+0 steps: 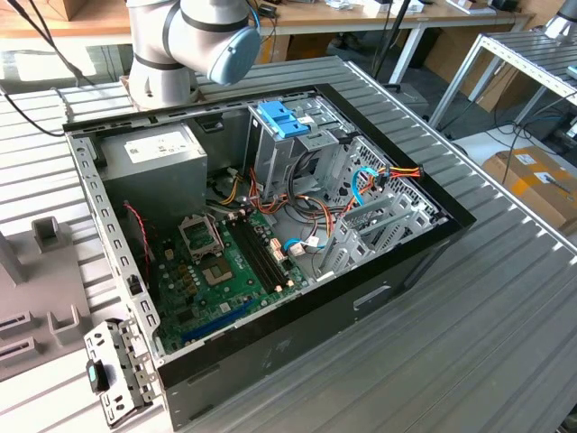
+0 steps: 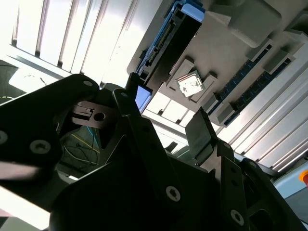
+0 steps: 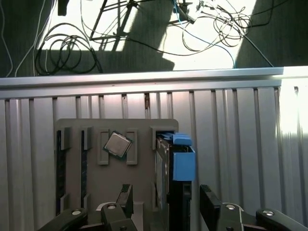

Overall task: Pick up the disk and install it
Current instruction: 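Pick up the disk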

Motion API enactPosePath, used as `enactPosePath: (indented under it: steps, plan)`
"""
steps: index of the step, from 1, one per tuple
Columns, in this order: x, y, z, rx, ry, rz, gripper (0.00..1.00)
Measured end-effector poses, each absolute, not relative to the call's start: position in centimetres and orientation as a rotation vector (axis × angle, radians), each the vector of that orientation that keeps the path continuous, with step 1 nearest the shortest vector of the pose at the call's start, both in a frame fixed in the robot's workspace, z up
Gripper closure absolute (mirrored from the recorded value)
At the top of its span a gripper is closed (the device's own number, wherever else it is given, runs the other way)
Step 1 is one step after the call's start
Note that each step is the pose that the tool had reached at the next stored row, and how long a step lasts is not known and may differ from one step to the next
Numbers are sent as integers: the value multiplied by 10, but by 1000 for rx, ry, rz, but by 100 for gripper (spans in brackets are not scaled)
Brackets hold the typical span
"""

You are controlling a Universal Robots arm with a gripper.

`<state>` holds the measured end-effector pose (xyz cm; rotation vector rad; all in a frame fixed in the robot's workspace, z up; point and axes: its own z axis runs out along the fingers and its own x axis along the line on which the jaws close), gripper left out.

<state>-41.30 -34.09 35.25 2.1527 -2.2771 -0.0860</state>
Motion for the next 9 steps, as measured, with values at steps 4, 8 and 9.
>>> enactPosePath:
  steps: [4, 8, 9]
  plan:
    - [-417, -338, 351, 2154, -2280, -91, 34]
    - [-419, -334, 348, 2156, -2282, -95, 34]
    - [-419, -334, 347, 2156, -2282, -95, 34]
